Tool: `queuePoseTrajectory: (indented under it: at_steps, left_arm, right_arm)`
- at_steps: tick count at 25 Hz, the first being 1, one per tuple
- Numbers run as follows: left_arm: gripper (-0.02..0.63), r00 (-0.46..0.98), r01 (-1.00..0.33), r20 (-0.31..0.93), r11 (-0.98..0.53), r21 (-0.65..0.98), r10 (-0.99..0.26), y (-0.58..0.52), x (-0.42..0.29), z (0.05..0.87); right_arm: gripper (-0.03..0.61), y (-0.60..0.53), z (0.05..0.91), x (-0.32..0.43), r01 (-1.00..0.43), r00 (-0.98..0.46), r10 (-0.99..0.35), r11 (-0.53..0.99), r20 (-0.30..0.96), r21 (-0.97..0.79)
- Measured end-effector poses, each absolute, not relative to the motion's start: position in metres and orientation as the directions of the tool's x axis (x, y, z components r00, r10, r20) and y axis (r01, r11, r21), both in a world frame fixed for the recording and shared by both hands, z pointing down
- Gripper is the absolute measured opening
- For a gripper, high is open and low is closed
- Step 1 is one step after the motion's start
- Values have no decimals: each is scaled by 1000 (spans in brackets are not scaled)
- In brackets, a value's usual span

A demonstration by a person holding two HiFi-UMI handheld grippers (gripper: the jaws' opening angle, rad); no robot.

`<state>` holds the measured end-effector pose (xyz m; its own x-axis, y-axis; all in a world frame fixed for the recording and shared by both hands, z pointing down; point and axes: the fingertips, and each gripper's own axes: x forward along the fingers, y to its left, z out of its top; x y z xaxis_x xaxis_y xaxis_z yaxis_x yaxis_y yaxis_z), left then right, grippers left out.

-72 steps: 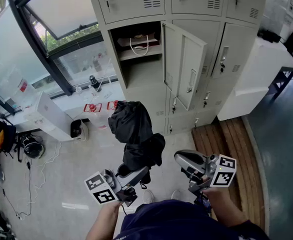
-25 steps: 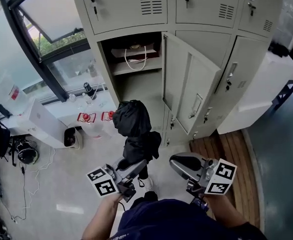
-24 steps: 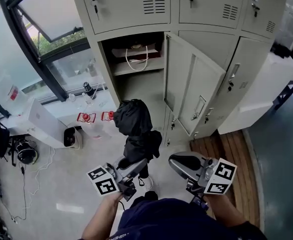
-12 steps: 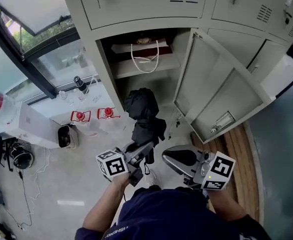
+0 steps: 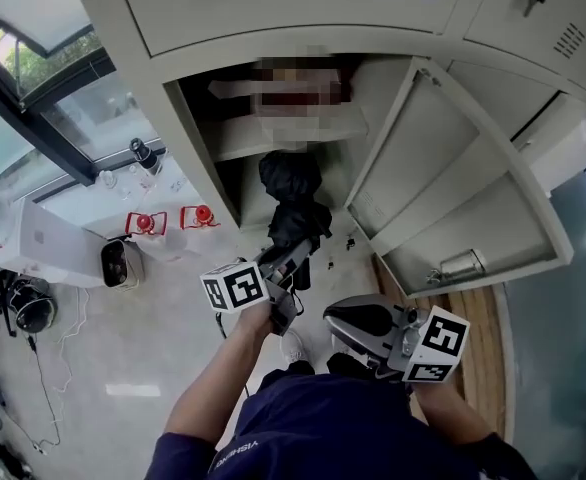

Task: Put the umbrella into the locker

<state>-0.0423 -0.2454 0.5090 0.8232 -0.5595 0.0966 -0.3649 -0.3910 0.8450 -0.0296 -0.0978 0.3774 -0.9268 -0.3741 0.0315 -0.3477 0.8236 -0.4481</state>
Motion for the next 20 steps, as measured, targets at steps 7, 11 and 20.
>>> queuePoseTrajectory:
  at_steps: [7, 11, 20]
  left_arm:
    - [181, 755, -410, 124, -315, 856, -644, -290, -31, 509]
    - [181, 731, -423, 131, -293, 858, -670, -318, -26, 508]
    - [181, 667, -477, 151, -263, 838, -730, -375, -23, 506]
  right_arm:
    - [8, -96, 384, -32, -235, -967, -252, 835, 34, -498]
    - [8, -93, 390, -35, -184, -980, -199, 827, 30, -532]
    - [8, -93, 396, -31, -136, -988, -150, 802, 24, -582]
